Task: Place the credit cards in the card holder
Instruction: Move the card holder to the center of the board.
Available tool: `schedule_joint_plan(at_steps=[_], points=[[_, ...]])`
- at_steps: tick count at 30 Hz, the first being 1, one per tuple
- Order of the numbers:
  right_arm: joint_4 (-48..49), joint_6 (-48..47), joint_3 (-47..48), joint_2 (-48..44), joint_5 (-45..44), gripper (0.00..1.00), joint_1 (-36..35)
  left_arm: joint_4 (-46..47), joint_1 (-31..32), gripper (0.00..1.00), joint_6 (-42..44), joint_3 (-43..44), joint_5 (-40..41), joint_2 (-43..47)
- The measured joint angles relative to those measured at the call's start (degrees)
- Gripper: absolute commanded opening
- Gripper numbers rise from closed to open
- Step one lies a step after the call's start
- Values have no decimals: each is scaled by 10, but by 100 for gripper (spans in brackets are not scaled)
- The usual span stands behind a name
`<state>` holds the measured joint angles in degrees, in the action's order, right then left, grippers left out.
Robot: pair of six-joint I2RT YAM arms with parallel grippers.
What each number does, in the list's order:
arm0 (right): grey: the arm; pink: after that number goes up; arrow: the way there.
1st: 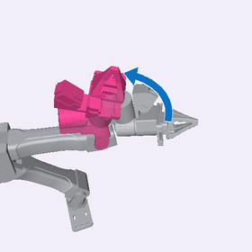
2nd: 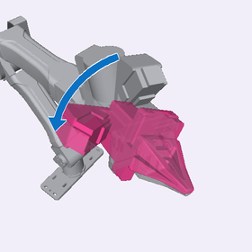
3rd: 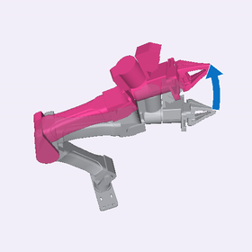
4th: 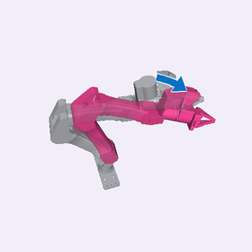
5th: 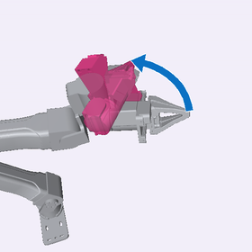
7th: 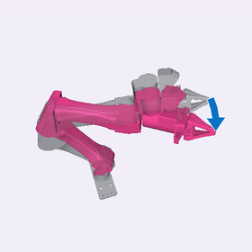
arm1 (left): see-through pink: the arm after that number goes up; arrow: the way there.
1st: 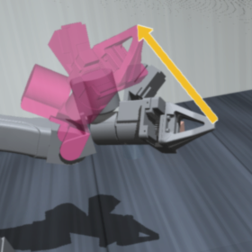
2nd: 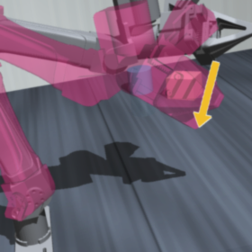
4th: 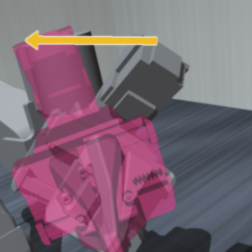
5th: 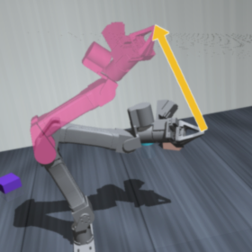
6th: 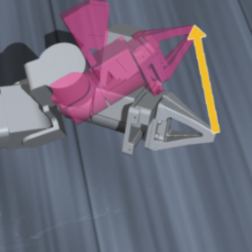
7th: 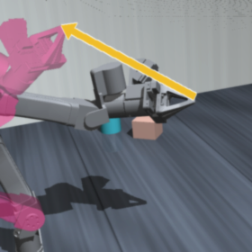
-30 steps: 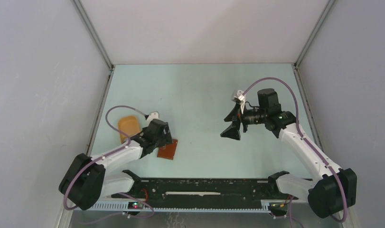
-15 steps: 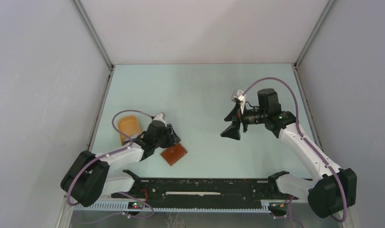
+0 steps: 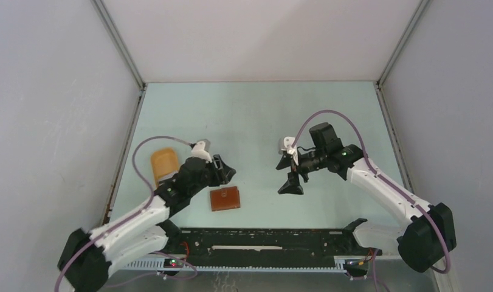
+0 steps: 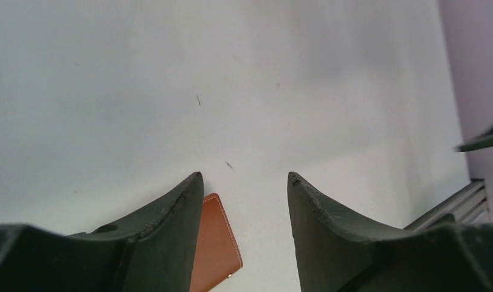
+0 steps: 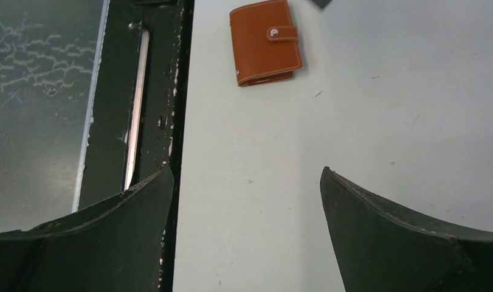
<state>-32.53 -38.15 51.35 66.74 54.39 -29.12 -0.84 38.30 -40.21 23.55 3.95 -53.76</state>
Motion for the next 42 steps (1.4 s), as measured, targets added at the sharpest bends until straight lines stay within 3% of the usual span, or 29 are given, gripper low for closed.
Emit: schedule_joint_plan(at_steps=[5, 11, 18, 22, 30, 34, 42], points=[[-2, -12, -1, 26, -23, 100, -31, -84, 0, 61, -22, -24, 39, 128], [-4, -12, -1, 38, -40, 100, -36, -215, 1, 60, -83, -48, 73, 86], [-4, -9, -1, 38, -44, 100, -30, -246, 1, 51, -104, -51, 84, 82], [-4, -8, -1, 38, -44, 100, -28, -222, 1, 37, -103, -53, 64, 46], [-17, -32, -1, 38, -43, 92, -28, -97, 7, 32, -101, -56, -14, -34], [-29, -83, -8, 30, -43, 88, -32, -37, 25, 31, -92, -30, -49, -114], [-4, -159, -81, 6, -102, 81, -81, 72, 83, 27, -75, 108, -123, -340]])
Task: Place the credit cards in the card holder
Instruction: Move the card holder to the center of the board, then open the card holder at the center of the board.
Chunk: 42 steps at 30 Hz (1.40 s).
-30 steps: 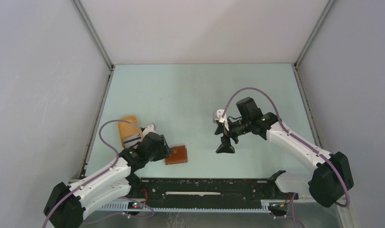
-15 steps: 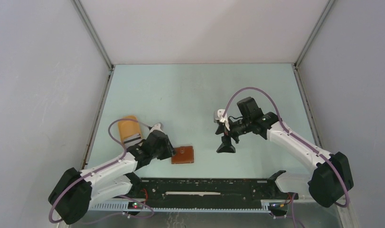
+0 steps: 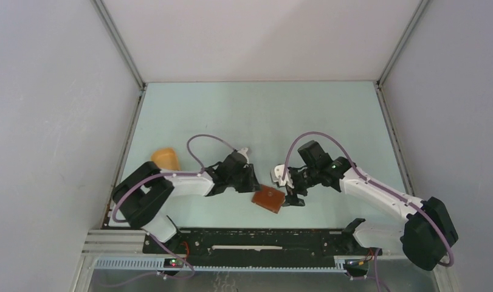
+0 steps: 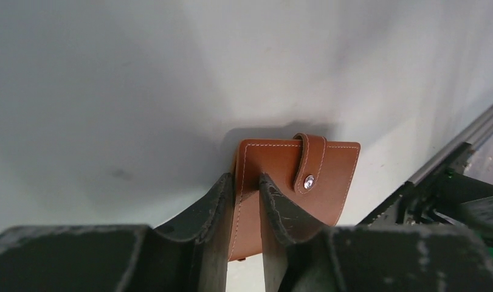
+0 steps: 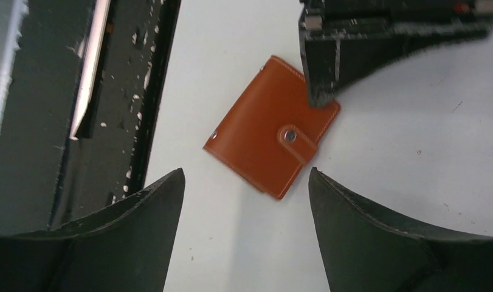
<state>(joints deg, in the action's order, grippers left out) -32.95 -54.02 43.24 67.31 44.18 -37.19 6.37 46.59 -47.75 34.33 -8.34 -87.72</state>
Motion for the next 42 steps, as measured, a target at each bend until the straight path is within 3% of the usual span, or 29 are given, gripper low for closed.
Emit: schedule_joint_plan(at_steps=[4, 12, 27, 42], points=[[20, -19, -9, 16, -47, 71, -34, 47, 21, 27, 0, 23, -24, -45], [55, -36, -9, 105, -134, 58, -77, 87, 28, 27, -2, 10, -36, -52], [60, -26, 12, 172, -191, 51, -100, 120, 28, 25, -2, -2, -49, -56], [40, -10, 47, 199, -215, 20, -105, 154, 28, 24, 2, -2, -50, -73]])
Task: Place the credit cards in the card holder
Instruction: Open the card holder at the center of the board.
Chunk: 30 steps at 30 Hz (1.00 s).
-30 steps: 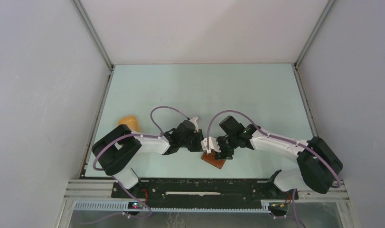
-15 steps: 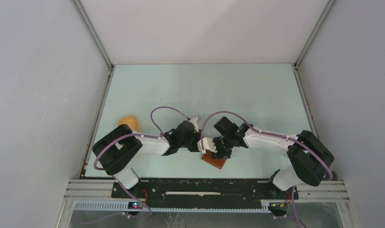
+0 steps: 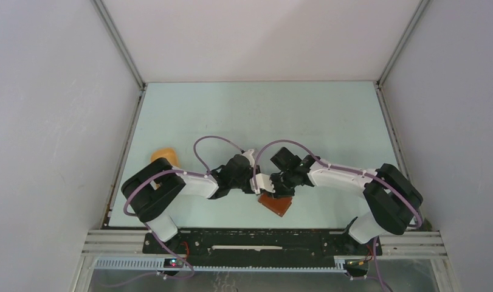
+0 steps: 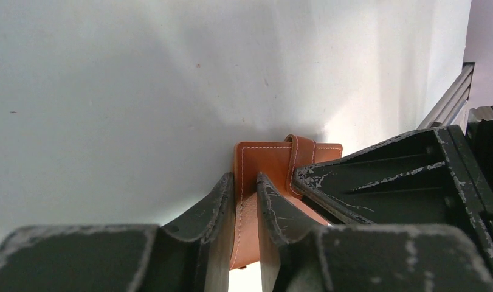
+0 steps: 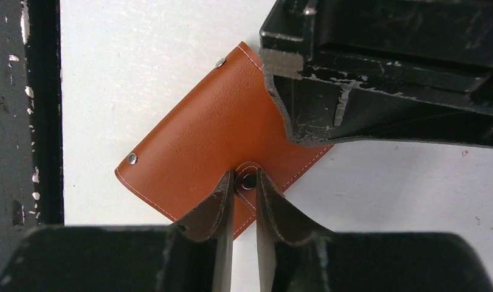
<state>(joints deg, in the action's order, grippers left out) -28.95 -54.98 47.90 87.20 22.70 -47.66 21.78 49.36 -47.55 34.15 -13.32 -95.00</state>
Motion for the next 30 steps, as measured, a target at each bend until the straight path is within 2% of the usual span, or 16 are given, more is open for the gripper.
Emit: schedule_joint_plan(at_steps=[7, 14, 16, 21, 26, 30], points=[[-1, 4, 6, 4, -7, 1, 0, 1, 0, 23, 0, 0, 0, 0], [-1, 40, 9, 2, 4, 0, 20, 2, 0, 25, 1, 0, 0, -2], [0, 61, 9, -2, 15, 0, 34, 3, 0, 28, 1, 0, 0, -2], [23, 129, 9, -27, 36, 0, 79, -13, -5, 42, 8, 0, 0, 12], [49, 216, 12, -57, 65, 0, 135, -61, -19, 56, 19, 0, 28, 64], [66, 279, 12, -68, 89, 0, 167, -71, -23, 62, 21, -7, 52, 111]])
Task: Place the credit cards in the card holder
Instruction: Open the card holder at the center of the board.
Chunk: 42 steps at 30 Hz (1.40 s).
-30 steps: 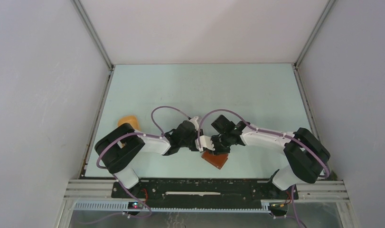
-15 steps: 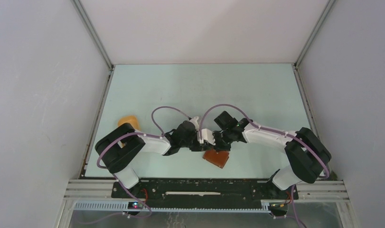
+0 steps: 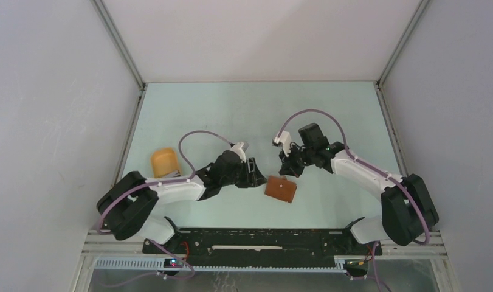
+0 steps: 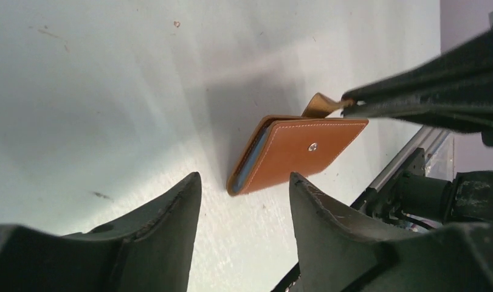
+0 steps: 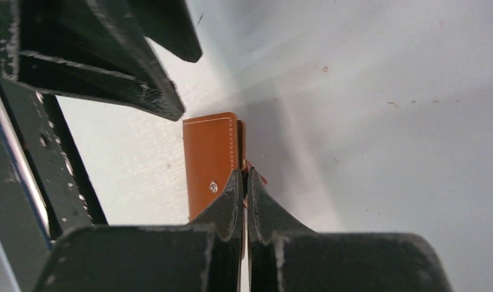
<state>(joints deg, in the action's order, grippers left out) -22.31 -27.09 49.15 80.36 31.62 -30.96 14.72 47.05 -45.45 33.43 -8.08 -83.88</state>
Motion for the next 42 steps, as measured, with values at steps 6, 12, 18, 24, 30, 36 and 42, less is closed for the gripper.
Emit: schedule_joint_plan(at_steps=[6, 12, 18, 24, 30, 36, 42], points=[[23, 91, 0, -25, 46, 0, 37, 31, 0, 67, -12, -63, 15, 69], [52, 155, 0, -43, 101, 0, 52, 77, 0, 67, -40, -113, 19, 93], [71, 188, 0, -44, 84, 0, 54, 107, 0, 67, -47, -123, 19, 97], [86, 200, 0, -33, -33, 0, 70, 124, 4, 66, -38, -123, 15, 96], [90, 190, 1, 1, -149, 0, 78, 136, 16, 65, -15, -120, 7, 63], [62, 163, 27, 82, -208, 8, 78, 140, 23, 60, -5, -116, 2, 32], [18, 138, 58, 136, -234, 25, 79, 154, 24, 55, -5, -117, -1, 30]])
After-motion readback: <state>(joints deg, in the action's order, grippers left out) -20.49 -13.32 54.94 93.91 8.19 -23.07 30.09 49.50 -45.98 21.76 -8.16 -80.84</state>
